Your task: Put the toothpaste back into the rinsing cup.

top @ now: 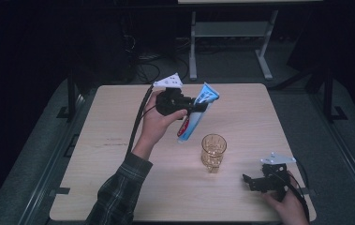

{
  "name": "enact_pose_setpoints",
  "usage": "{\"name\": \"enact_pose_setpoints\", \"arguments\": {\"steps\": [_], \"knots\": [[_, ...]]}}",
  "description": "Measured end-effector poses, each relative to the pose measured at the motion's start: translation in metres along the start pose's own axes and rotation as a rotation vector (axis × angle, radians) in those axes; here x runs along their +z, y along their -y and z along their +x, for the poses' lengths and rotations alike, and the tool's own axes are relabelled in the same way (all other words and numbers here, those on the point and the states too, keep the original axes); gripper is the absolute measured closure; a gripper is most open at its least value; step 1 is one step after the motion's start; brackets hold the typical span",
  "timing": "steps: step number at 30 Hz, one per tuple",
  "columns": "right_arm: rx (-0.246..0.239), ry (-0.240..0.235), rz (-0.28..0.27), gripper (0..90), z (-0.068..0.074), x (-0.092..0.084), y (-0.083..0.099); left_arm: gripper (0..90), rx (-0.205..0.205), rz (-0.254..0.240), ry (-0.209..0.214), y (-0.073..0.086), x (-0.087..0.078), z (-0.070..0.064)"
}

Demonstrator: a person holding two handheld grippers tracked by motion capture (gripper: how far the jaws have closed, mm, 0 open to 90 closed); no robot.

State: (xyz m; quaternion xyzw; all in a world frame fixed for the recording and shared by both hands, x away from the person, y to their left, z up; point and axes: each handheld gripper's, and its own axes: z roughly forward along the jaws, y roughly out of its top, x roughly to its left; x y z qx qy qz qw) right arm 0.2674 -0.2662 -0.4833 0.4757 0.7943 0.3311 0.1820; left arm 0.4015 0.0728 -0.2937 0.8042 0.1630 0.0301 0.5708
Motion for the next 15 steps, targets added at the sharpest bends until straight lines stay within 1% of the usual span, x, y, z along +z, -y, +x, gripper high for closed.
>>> {"name": "enact_pose_setpoints", "arguments": {"steps": [8, 15], "knots": [[0.0, -0.002, 0.0, 0.0, 0.0, 0.0, 0.0, 73.4, 0.02, -0.002, 0.027, -0.007, 0.015, -0.009], [-0.002, -0.005, 0.0, 0.0, 0.001, 0.0, 0.0, 73.4, 0.038, -0.021, 0.06, -0.016, 0.028, -0.017]]}}
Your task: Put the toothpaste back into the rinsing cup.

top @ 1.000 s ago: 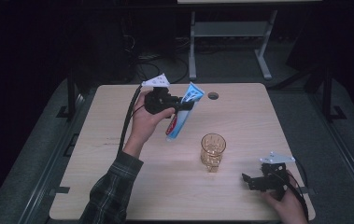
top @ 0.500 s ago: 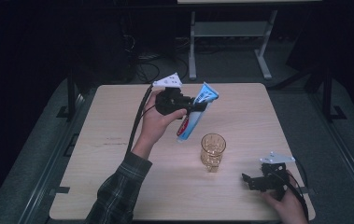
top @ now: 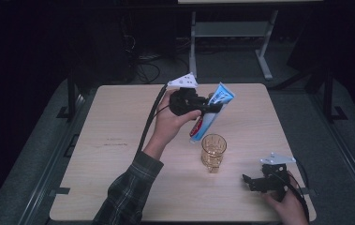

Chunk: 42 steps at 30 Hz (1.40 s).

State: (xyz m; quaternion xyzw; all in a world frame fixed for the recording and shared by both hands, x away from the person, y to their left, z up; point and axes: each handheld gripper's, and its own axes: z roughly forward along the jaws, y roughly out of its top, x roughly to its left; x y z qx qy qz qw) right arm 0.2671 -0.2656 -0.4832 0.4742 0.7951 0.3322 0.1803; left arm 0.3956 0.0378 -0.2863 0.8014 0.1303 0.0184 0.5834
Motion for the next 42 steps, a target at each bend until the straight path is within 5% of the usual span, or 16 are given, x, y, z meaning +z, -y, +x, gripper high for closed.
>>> {"name": "enact_pose_setpoints", "arguments": {"steps": [21, 42], "knots": [[-0.005, -0.005, 0.002, 0.0, 0.001, 0.0, 0.0, 73.2, 0.019, -0.024, 0.074, 0.003, 0.038, -0.007], [-0.006, -0.007, 0.002, 0.0, 0.001, 0.0, 0.0, 73.1, 0.012, 0.014, 0.095, 0.028, 0.053, 0.002]]}}
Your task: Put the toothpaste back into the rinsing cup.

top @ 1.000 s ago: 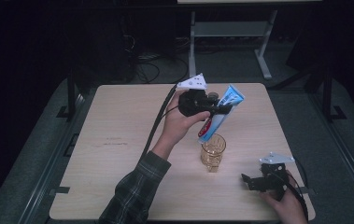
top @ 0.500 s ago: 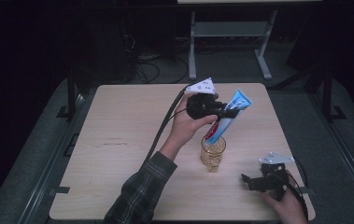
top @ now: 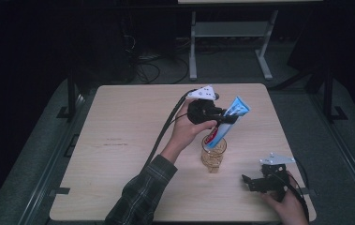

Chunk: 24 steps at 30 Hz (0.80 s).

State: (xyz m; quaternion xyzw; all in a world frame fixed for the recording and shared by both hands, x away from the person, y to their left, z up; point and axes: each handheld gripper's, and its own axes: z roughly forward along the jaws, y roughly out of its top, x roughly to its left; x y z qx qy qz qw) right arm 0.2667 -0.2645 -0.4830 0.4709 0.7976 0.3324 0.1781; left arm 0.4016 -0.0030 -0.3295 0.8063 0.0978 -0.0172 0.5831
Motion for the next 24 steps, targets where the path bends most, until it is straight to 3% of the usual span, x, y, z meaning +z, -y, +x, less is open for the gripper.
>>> {"name": "enact_pose_setpoints", "arguments": {"steps": [24], "knots": [[-0.001, 0.001, 0.0, 0.0, 0.0, 0.0, 0.0, 72.9, -0.009, 0.023, 0.006, 0.021, 0.008, 0.002]]}}
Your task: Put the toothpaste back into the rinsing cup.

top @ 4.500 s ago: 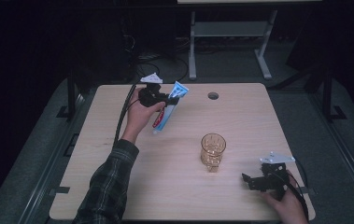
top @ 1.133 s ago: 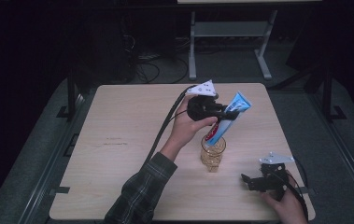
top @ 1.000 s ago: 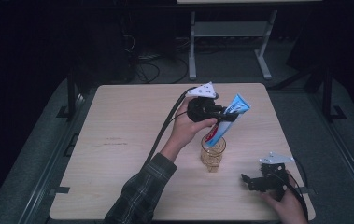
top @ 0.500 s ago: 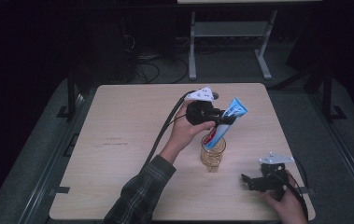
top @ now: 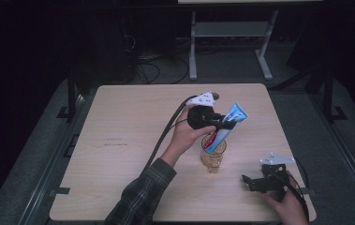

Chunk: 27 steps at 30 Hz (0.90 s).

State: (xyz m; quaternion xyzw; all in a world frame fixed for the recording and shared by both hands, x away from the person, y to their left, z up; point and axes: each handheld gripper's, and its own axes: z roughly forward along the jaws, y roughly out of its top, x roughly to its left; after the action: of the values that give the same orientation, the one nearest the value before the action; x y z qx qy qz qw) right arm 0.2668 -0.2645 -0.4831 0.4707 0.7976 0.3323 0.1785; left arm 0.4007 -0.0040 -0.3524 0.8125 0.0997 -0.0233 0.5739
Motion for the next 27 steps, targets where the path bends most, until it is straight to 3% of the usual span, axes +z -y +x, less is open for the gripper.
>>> {"name": "enact_pose_setpoints", "arguments": {"steps": [27], "knots": [[0.0, -0.001, 0.0, 0.0, 0.0, 0.0, 0.0, 72.2, -0.004, 0.025, 0.0, 0.022, 0.006, -0.001]]}}
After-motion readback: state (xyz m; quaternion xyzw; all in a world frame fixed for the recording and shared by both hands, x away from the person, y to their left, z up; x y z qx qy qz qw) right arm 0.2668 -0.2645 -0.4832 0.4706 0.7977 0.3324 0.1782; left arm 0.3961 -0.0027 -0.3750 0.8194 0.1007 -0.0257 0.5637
